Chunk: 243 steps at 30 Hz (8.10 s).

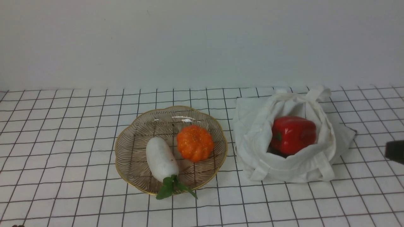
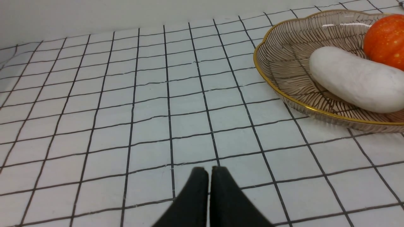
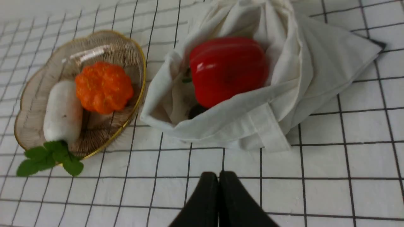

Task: Take vegetables from bag on white checkered tablecloth place on plate.
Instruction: 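Reach for the red bell pepper in the white bag with the right gripper, then place the red bell pepper on the plate with the right gripper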

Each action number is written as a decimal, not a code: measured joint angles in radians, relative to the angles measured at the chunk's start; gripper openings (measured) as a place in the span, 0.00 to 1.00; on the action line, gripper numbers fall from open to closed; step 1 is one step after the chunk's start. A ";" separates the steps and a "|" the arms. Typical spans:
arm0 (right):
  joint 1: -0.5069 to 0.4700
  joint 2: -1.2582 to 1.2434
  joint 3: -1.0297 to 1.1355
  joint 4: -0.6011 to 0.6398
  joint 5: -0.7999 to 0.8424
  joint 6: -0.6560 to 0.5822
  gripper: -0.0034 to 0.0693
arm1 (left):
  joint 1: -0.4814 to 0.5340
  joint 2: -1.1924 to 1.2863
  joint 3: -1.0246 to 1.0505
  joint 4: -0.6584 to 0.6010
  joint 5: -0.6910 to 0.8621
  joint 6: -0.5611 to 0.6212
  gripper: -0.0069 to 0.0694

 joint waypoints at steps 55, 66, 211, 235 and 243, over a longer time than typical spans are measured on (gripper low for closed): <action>0.357 0.822 -0.291 -0.510 -0.507 -0.267 0.74 | 0.000 0.000 0.000 0.000 0.000 0.000 0.08; 0.358 0.773 -0.291 -0.552 -0.399 -0.252 0.04 | 0.000 0.000 0.000 0.000 0.000 0.000 0.08; 0.620 0.653 -0.458 -0.370 -0.330 0.047 0.89 | 0.000 0.000 0.000 0.000 0.000 0.000 0.08; 0.733 1.088 -0.703 -0.305 -0.312 0.015 0.89 | 0.000 0.000 0.000 0.000 0.000 0.000 0.08; 0.735 1.088 -0.738 -0.324 -0.300 0.034 1.00 | 0.000 0.000 0.000 0.000 0.000 0.000 0.08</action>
